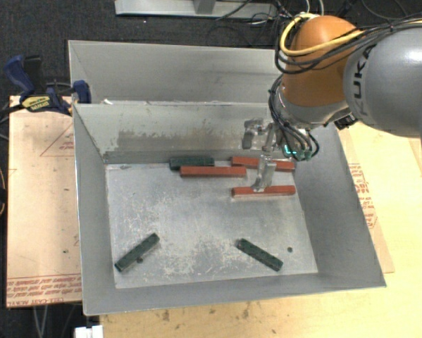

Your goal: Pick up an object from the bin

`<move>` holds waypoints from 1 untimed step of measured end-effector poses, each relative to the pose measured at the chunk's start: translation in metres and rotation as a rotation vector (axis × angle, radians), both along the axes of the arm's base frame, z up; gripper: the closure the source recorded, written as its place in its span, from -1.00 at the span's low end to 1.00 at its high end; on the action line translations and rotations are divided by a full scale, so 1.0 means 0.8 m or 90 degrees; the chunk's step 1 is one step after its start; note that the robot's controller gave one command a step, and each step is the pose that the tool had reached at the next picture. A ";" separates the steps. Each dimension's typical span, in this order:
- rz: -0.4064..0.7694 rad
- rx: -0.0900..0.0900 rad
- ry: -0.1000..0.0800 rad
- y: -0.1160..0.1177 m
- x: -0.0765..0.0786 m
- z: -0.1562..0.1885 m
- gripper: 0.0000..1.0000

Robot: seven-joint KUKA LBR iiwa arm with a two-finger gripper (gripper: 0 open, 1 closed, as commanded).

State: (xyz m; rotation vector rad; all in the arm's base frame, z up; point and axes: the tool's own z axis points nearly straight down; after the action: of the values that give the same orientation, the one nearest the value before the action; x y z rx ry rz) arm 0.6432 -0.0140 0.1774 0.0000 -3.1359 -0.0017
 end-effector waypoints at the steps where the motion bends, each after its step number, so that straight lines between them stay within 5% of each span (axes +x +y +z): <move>1: 0.000 0.000 -0.005 0.000 0.002 0.006 -1.00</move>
Offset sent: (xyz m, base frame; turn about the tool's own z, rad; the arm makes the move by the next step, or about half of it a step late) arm -0.0265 -0.0739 -0.1047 0.0032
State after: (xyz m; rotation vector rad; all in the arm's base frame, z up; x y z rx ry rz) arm 0.6450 -0.0141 0.1820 0.0001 -3.1438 -0.0014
